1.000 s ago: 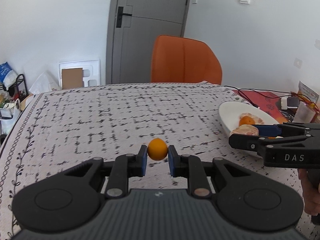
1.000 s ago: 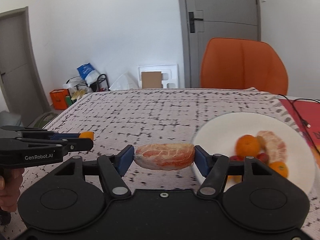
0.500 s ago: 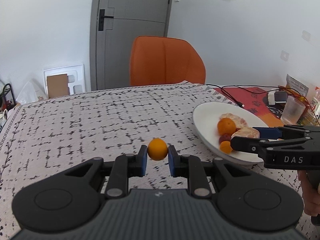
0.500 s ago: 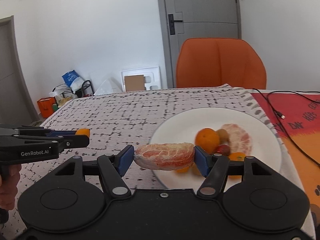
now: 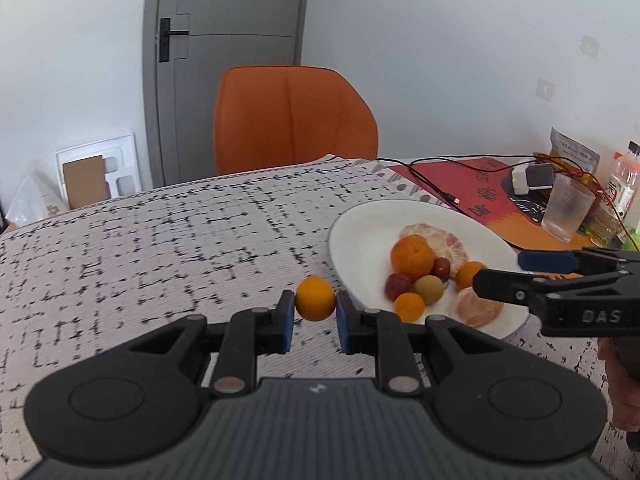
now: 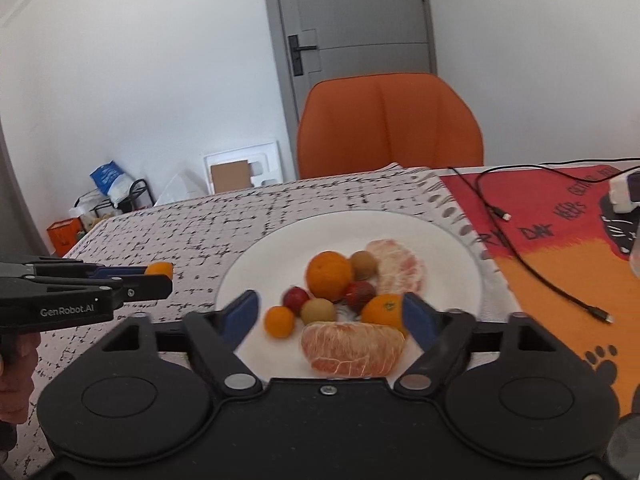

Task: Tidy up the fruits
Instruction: 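Carry the small orange and pomelo segment in both grippers over the bowl, then open both grippers to drop the orange and pomelo segment into the bowl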

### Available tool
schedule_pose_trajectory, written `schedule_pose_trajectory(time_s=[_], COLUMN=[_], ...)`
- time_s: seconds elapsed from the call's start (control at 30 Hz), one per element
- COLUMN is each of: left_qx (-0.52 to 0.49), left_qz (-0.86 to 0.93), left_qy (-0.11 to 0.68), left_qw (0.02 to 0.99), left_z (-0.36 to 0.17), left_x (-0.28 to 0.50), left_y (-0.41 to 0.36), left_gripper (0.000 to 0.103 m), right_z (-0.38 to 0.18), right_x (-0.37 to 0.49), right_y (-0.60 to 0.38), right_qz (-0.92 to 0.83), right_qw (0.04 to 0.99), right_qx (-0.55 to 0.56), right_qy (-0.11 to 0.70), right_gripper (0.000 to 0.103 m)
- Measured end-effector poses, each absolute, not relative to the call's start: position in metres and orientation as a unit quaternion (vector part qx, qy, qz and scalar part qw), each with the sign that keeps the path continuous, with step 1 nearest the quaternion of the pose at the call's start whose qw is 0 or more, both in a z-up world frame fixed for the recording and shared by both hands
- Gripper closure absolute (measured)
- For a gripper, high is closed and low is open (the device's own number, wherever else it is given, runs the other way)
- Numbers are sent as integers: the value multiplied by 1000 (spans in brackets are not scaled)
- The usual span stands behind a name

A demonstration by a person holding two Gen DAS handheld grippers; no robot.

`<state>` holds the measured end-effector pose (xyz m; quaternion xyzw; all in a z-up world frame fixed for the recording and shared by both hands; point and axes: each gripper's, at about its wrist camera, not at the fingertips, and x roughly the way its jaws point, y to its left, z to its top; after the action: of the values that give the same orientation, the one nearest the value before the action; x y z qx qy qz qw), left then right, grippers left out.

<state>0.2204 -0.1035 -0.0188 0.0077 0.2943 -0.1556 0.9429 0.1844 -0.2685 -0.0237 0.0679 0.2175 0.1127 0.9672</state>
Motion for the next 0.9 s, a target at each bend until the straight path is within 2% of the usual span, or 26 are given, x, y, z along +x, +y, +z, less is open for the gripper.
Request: schedule_pose_trajectory(time_s=[0.2,0.57,0.73,0.83,0.9], left_qx=[15,35,32,30,37], left_qz=[-165,-182,-169,-160,-155], left_qy=[295,302,298,299,296], left_qw=[941,935,939,940,942], left_z=[-19,-17,-12,-10,-9], left_x=[230,245,248,246,242], left_y=[-120,-144,-146,-142,-140], left_gripper=[82,82,76,64,52], right_z=[-24,-27,-29,-31,-32], right_x=[183,182,182,181,180], right_y=[-283,-296,-300,-300,-300], right_qz=[107,102,100,100,102], right_qw=[968,968,967,966,966], right_qx=[75,88,94,97,99], right_qy=[214,214,215,216,216], right_gripper=[6,2,2,2,2])
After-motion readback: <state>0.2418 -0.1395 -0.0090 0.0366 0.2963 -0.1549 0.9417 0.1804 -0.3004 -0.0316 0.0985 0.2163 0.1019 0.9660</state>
